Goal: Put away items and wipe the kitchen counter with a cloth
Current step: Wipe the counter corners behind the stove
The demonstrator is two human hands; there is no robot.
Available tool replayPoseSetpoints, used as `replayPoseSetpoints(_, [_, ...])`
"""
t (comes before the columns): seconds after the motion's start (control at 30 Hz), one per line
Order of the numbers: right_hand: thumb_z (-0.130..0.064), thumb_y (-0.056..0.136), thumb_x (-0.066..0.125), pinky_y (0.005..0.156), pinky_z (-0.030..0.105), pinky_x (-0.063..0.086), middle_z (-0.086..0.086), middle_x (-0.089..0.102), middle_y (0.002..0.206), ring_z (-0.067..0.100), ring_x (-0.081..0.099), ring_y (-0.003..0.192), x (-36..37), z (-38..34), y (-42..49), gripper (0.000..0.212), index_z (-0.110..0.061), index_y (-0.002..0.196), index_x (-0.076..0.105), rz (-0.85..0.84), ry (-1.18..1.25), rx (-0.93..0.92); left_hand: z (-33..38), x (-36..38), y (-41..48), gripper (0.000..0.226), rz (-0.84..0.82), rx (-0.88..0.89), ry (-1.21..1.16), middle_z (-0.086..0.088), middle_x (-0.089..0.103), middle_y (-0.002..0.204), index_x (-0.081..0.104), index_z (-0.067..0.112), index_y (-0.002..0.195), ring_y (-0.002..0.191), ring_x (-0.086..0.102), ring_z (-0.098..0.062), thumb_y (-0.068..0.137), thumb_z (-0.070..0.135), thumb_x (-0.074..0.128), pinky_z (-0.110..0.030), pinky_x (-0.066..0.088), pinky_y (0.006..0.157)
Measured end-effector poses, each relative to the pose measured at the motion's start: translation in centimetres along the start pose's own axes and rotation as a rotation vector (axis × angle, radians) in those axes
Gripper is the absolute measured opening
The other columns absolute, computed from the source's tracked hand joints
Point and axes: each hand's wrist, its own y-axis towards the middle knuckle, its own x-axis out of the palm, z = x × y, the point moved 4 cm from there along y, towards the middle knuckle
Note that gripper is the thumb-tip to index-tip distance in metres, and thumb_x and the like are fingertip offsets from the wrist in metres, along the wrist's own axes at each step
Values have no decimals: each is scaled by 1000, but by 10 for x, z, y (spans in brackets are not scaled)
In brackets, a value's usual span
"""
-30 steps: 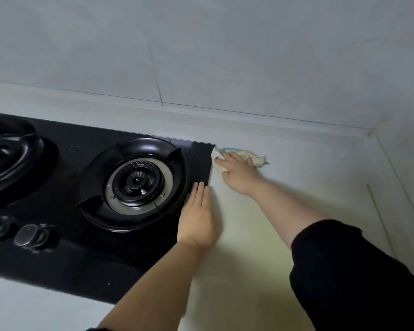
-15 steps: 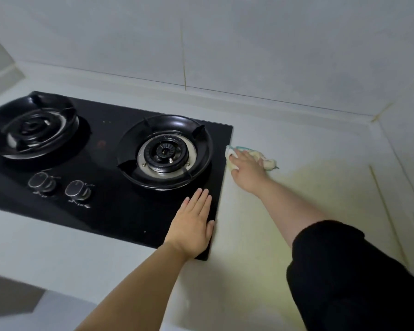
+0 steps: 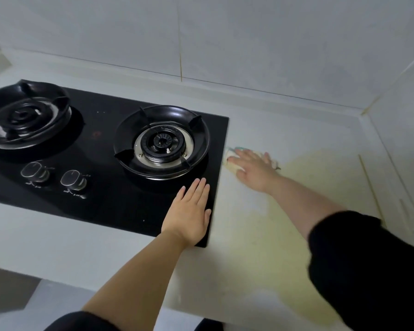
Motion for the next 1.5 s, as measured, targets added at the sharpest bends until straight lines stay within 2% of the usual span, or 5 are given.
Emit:
replayPoseSetpoints(0.37, [-10, 84, 46, 118, 45, -2, -2, 26, 155, 18, 17, 145, 36, -52, -80, 54, -24, 136, 51, 94, 121, -128, 1, -2, 0, 59, -18, -3, 7, -3, -12, 159, -6, 12, 151, 146, -15, -15, 100, 35, 14, -36, -3, 120])
replayPoseSetpoints(0.53, [1, 85, 44, 96, 6, 10, -9, 36, 150, 10, 27, 140, 13, -43, -95, 54, -29, 128, 60, 83, 233, -94, 6, -9, 1, 58, -33, -51, -36, -2, -8, 160, -2, 14, 152, 146, -12, -16, 101, 32, 19, -37, -3, 119])
replayPoseSetpoints(0.77, [10, 79, 44, 86, 19, 37, 19, 59, 124, 32, 57, 111, -72, 104, -65, 46, -2, 118, 64, 566, 596, 345, 45, -34, 81, 61, -16, 129, -95, -2, -5, 160, -2, 18, 152, 147, -7, -20, 98, 18, 27, -37, 1, 118])
replayPoseSetpoints(1.13, [-27, 95, 35, 110, 53, 22, 11, 25, 153, 28, 25, 139, -29, 231, -39, 47, -20, 142, 34, 209, 21, 738, 78, -3, 181, 57, -98, 46, -17, -5, -18, 158, -10, 26, 151, 145, -19, -25, 100, 45, 7, -43, -6, 118])
replayPoseSetpoints(1.5, [-30, 87, 45, 115, 54, 4, -10, 11, 159, 9, 6, 146, -11, 116, -37, 57, -40, 143, 34, 74, 133, 200, 78, -3, 180, 69, -51, 36, -37, -3, -14, 159, -5, 28, 152, 146, -15, -23, 86, 51, -8, -43, -5, 118])
